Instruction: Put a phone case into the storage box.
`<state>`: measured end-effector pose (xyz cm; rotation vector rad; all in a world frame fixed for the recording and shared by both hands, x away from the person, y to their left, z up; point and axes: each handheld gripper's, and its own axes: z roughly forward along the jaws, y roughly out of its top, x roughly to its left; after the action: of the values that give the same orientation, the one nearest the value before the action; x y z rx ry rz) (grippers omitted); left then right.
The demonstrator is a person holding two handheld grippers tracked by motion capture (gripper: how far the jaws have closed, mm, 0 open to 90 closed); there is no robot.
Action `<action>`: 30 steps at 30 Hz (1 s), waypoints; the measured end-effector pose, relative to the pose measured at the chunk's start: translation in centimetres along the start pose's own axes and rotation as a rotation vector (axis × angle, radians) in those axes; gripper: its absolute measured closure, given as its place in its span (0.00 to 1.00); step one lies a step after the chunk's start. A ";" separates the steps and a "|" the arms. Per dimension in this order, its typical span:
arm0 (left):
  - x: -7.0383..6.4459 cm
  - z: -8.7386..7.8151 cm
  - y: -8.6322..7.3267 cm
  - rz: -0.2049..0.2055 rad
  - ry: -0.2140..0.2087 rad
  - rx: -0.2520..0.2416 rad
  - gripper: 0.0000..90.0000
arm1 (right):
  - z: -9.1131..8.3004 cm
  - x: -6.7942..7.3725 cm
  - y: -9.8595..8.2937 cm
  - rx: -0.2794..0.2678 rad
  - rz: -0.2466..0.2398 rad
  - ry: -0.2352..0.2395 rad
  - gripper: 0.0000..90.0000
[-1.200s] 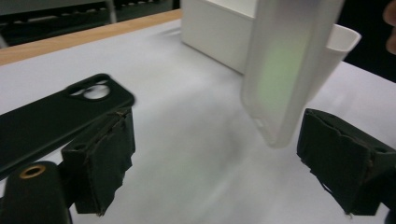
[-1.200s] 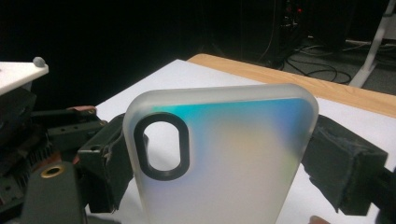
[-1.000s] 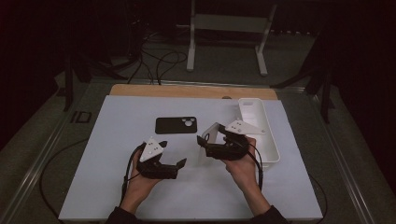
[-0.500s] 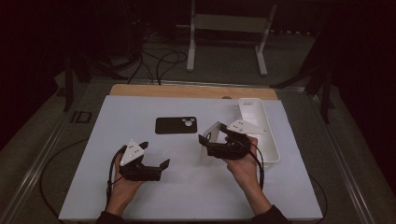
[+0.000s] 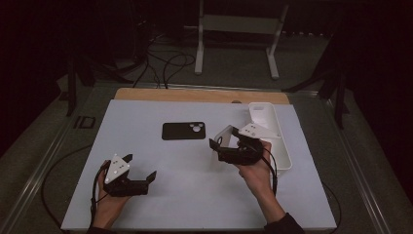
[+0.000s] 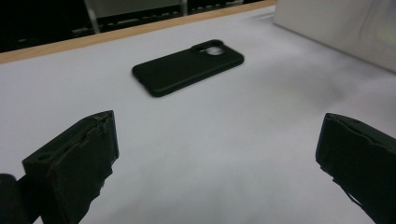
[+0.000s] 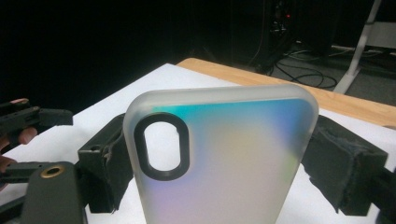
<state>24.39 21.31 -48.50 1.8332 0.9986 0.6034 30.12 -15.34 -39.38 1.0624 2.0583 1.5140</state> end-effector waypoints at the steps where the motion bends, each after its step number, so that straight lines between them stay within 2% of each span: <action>1: 0.1 -0.1 -0.2 0.004 0.002 0.000 0.00 | 0.0 0.0 0.1 0.000 -0.002 -0.003 0.19; 7: 0.4 -0.6 -0.8 -0.010 0.009 -0.010 0.00 | -0.4 -0.3 0.6 -0.015 -0.005 -0.012 0.19; 16: 0.3 -0.7 -0.9 0.006 0.026 -0.020 0.00 | -0.8 -1.2 1.4 -0.028 -0.013 -0.048 0.19; 22: 0.2 -0.5 -1.0 0.014 0.023 -0.017 0.00 | -1.0 -2.2 2.4 -0.033 -0.030 -0.084 0.19; 30: 0.2 -0.4 -1.1 0.015 0.019 -0.017 0.00 | -1.2 -3.9 3.5 -0.037 -0.017 -0.121 0.19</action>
<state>23.79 21.98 -49.27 1.8242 0.9902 0.6375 33.09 -18.55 -36.24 1.0924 1.9447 1.4374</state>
